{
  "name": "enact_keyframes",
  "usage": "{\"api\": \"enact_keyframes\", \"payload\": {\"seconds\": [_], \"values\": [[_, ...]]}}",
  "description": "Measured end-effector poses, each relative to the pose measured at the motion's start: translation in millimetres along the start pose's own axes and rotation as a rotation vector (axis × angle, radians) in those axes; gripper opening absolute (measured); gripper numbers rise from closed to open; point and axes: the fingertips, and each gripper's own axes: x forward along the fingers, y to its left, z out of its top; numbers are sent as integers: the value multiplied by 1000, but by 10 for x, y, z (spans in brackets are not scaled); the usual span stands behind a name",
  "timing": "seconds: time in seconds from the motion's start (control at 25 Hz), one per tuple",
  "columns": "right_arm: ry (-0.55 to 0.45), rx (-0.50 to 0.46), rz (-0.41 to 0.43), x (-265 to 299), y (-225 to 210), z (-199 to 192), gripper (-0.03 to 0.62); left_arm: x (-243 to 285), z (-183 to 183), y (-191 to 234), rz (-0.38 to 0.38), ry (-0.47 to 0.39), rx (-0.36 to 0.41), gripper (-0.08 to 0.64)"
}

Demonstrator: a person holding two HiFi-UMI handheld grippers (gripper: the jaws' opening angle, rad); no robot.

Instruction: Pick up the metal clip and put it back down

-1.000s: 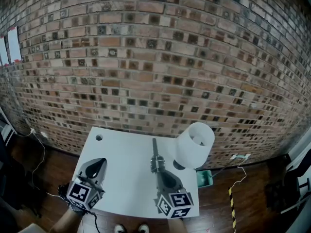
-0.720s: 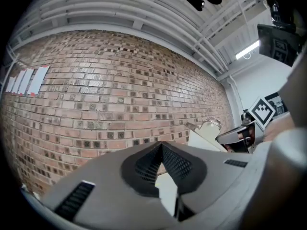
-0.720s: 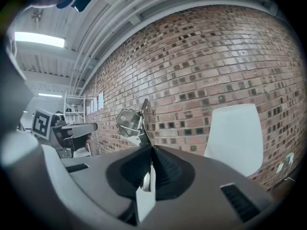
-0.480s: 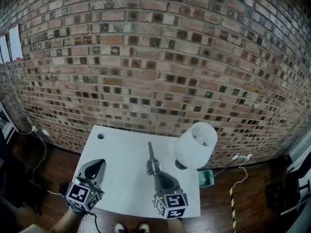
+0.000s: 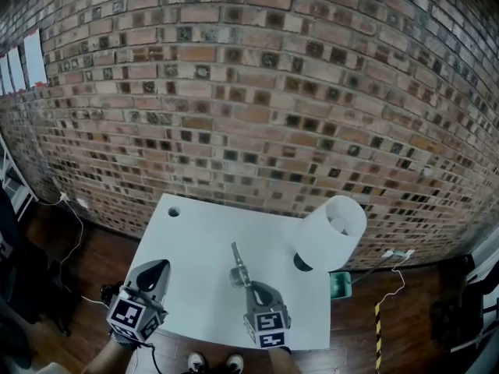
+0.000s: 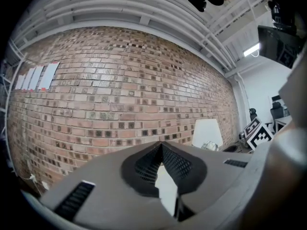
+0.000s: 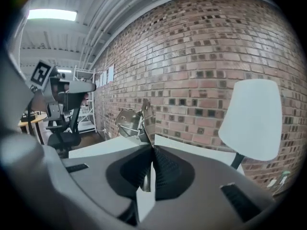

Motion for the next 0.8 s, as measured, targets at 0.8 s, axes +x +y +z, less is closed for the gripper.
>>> {"api": "enact_keyframes", "payload": {"seconds": [0.8], "values": [[330, -471, 140, 788, 672, -1450, 2, -141, -406, 206, 43, 102, -61, 15]]}}
